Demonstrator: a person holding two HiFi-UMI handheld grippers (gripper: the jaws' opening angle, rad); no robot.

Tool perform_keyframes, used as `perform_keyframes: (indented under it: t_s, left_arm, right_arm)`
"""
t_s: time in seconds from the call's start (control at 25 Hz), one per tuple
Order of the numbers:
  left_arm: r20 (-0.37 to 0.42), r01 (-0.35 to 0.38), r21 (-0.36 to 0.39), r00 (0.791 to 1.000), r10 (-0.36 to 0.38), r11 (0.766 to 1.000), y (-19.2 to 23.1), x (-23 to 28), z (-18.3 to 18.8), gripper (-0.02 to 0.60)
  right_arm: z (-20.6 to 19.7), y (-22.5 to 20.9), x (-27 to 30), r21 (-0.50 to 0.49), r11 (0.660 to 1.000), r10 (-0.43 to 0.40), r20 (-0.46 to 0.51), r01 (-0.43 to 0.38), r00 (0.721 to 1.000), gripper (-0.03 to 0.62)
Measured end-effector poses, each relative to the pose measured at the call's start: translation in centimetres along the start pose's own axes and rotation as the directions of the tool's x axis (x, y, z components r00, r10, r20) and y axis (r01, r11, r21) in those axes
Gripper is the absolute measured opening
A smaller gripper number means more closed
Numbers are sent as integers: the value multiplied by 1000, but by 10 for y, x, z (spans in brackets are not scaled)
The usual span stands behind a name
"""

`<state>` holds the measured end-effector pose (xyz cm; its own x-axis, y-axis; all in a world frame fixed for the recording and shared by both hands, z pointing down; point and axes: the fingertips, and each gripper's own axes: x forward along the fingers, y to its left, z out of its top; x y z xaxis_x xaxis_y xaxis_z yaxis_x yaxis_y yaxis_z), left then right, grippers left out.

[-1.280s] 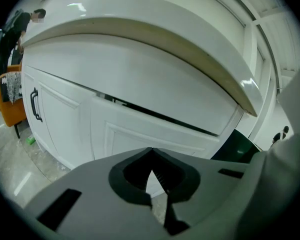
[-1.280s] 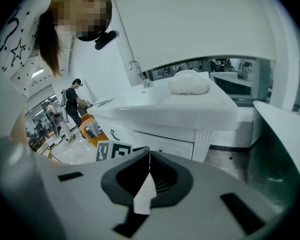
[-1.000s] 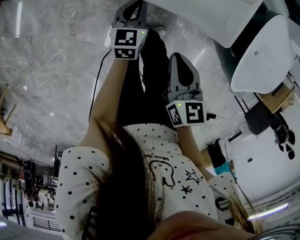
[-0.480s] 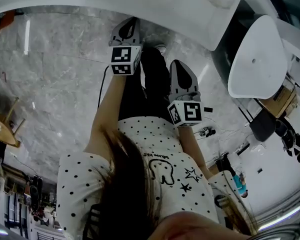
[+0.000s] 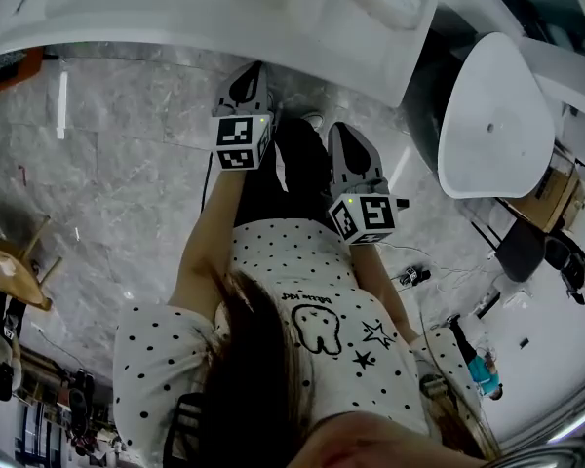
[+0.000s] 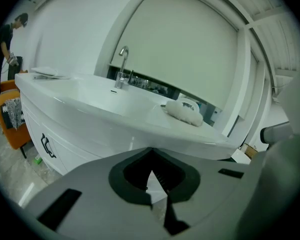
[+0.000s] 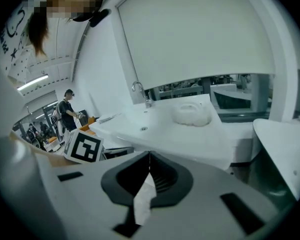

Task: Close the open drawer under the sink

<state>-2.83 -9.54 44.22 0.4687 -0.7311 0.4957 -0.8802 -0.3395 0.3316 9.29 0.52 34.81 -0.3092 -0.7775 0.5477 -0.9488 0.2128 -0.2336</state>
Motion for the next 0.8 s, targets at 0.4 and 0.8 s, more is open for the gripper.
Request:
perform_keyframes:
  t_s: [0.4, 0.8]
  left_arm:
    - [-15, -24, 4, 1000, 24, 1000, -3, -11, 14, 5]
    - [59, 46, 91, 997, -52, 995, -23, -22, 60, 5]
  right_arm:
    - [27, -13, -13, 0, 999, -52, 61, 53, 997, 15]
    - [71, -23, -24, -23, 996, -85, 161, 89, 983, 15]
